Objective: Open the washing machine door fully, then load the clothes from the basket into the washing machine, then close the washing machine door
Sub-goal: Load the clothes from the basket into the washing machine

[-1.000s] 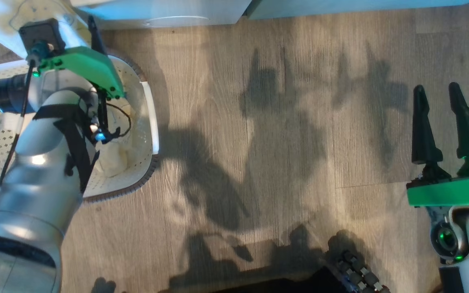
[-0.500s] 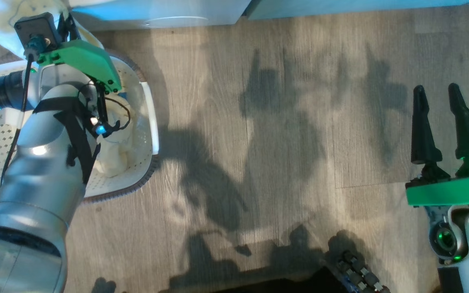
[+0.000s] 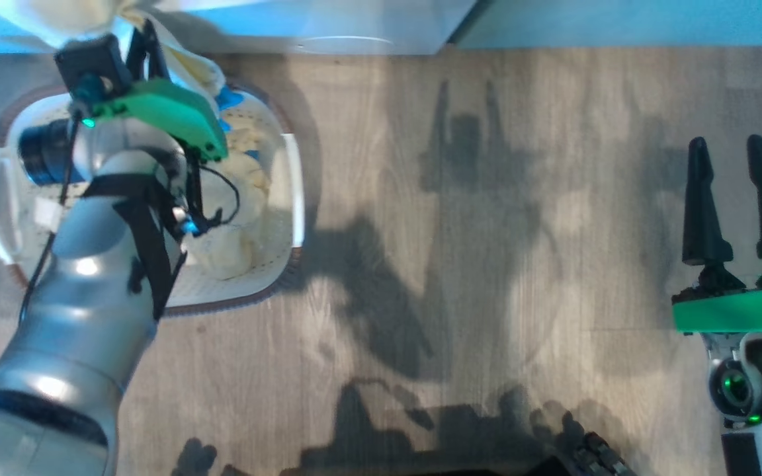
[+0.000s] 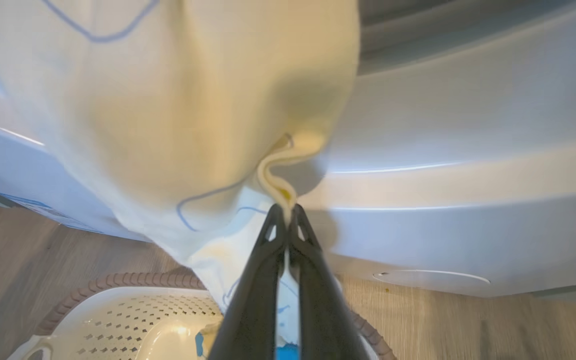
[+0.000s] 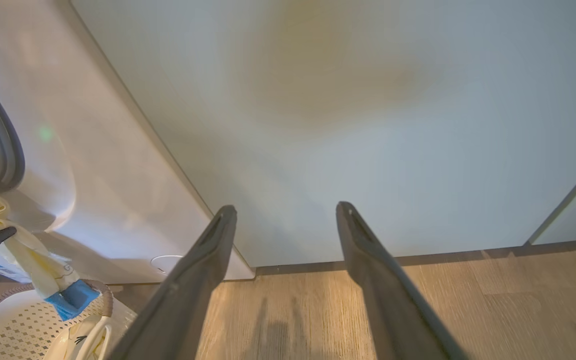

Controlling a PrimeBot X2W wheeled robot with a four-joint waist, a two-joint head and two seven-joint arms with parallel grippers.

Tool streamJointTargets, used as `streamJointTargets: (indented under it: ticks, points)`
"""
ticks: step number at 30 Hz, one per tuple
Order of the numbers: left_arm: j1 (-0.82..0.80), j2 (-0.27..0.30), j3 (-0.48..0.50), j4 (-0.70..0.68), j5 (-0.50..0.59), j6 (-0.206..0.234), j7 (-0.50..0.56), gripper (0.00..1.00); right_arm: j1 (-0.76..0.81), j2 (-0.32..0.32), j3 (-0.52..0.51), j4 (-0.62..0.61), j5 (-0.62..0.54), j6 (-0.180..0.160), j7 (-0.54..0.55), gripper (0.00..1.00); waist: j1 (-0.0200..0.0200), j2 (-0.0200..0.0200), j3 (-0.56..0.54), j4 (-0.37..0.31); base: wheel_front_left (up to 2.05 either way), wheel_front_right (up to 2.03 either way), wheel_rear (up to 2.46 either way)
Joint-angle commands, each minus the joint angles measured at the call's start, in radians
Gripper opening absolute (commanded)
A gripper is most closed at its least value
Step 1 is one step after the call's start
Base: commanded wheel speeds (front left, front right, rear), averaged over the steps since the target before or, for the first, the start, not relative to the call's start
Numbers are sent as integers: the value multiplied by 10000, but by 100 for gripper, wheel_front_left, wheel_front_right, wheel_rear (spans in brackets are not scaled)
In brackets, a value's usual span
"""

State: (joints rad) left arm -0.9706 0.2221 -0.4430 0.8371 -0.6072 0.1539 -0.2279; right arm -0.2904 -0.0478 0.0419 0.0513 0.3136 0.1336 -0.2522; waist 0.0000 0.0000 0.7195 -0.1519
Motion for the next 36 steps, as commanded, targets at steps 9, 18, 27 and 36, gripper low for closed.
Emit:
streamJointTargets:
  ticks: [9, 18, 27, 36]
  points:
    - [576, 1438, 74, -2823, 318, 719, 1215, 0, 426, -24, 106, -358, -179, -29, -95, 100, 0, 0, -345, 495, 0, 0, 0]
    - [449, 3177, 140, -6119, 747, 1491, 3463, 0, 380, -24, 231, -316, 60, -29, -95, 100, 0, 0, -370, 260, 0, 0, 0]
    - [-517, 3995, 329, -7097, 661, 1608, 5199, 0, 182, -24, 479, -217, 417, -29, -95, 100, 0, 0, -158, -274, 0, 0, 0]
    - [-2248, 4582, 268, -6159, 1011, 1279, 6092, 0, 12, -24, 704, -117, 761, -29, -95, 100, 0, 0, 222, -847, 0, 0, 0]
